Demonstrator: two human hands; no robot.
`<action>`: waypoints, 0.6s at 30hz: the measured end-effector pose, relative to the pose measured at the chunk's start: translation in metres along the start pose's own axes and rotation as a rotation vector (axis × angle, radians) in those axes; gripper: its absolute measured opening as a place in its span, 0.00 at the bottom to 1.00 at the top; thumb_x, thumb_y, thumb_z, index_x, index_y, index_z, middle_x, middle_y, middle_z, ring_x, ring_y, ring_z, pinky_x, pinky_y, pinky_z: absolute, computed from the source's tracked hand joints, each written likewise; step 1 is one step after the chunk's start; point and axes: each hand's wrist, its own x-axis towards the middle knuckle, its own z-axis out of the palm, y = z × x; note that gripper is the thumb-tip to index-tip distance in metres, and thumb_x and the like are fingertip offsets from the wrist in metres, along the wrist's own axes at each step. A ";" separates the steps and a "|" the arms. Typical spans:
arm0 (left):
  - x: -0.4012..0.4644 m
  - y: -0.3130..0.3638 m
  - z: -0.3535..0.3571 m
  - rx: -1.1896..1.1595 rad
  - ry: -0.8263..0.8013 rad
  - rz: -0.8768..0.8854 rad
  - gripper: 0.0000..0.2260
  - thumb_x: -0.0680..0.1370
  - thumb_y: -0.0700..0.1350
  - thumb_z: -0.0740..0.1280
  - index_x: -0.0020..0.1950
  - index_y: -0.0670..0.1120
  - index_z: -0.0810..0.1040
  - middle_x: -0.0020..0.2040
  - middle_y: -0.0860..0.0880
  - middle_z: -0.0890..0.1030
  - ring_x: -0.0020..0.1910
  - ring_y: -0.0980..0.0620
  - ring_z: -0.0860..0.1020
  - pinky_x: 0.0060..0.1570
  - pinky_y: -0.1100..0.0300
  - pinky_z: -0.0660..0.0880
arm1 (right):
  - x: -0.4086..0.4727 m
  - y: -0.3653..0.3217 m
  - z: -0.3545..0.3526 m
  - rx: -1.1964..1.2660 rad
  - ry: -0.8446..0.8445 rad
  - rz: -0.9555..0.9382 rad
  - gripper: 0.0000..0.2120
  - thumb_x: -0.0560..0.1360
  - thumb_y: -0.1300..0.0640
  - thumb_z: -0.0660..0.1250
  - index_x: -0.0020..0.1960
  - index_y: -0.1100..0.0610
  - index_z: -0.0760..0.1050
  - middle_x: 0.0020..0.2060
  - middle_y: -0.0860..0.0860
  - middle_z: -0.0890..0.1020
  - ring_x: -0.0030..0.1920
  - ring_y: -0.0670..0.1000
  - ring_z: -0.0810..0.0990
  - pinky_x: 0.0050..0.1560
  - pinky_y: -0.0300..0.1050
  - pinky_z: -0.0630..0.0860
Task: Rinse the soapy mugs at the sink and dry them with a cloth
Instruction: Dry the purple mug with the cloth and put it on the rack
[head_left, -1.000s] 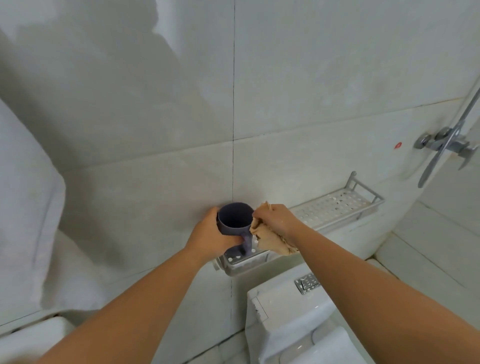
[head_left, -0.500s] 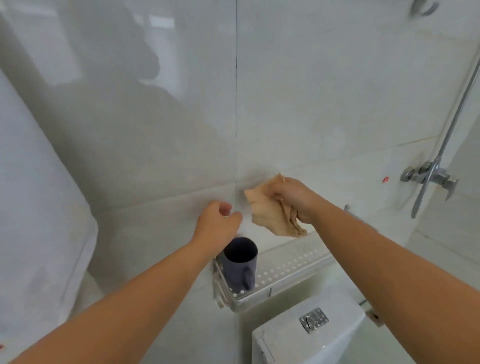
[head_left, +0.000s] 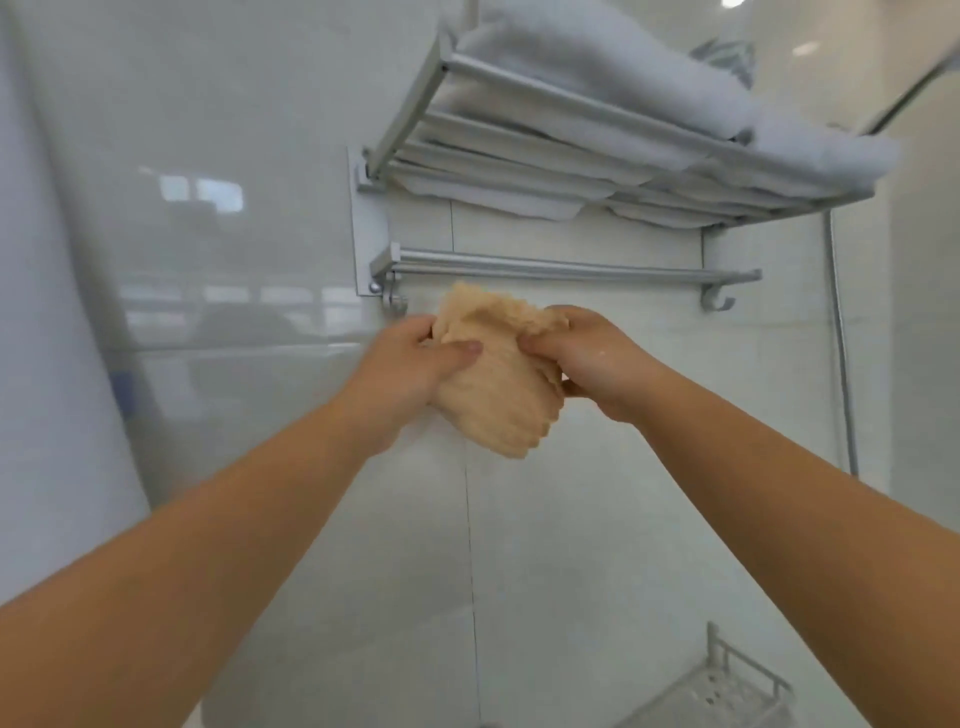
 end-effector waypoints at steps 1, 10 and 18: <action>0.008 0.016 -0.001 0.083 0.035 0.065 0.03 0.76 0.41 0.70 0.46 0.42 0.80 0.42 0.46 0.82 0.40 0.51 0.80 0.42 0.59 0.76 | 0.007 -0.013 -0.005 -0.046 0.079 -0.068 0.01 0.77 0.60 0.64 0.46 0.57 0.73 0.38 0.51 0.78 0.38 0.49 0.77 0.37 0.41 0.73; 0.060 0.075 -0.001 0.753 0.381 0.235 0.11 0.74 0.45 0.65 0.36 0.47 0.66 0.36 0.50 0.72 0.37 0.48 0.72 0.36 0.59 0.67 | 0.086 -0.067 -0.003 -0.305 0.290 -0.324 0.11 0.77 0.61 0.60 0.36 0.51 0.69 0.35 0.48 0.75 0.40 0.51 0.75 0.38 0.43 0.70; 0.076 0.074 -0.004 1.116 0.549 0.176 0.16 0.76 0.46 0.64 0.62 0.44 0.72 0.58 0.42 0.74 0.59 0.42 0.72 0.53 0.51 0.70 | 0.114 -0.047 0.008 -0.560 0.370 -0.176 0.19 0.71 0.47 0.69 0.57 0.53 0.70 0.51 0.52 0.76 0.55 0.56 0.74 0.57 0.51 0.71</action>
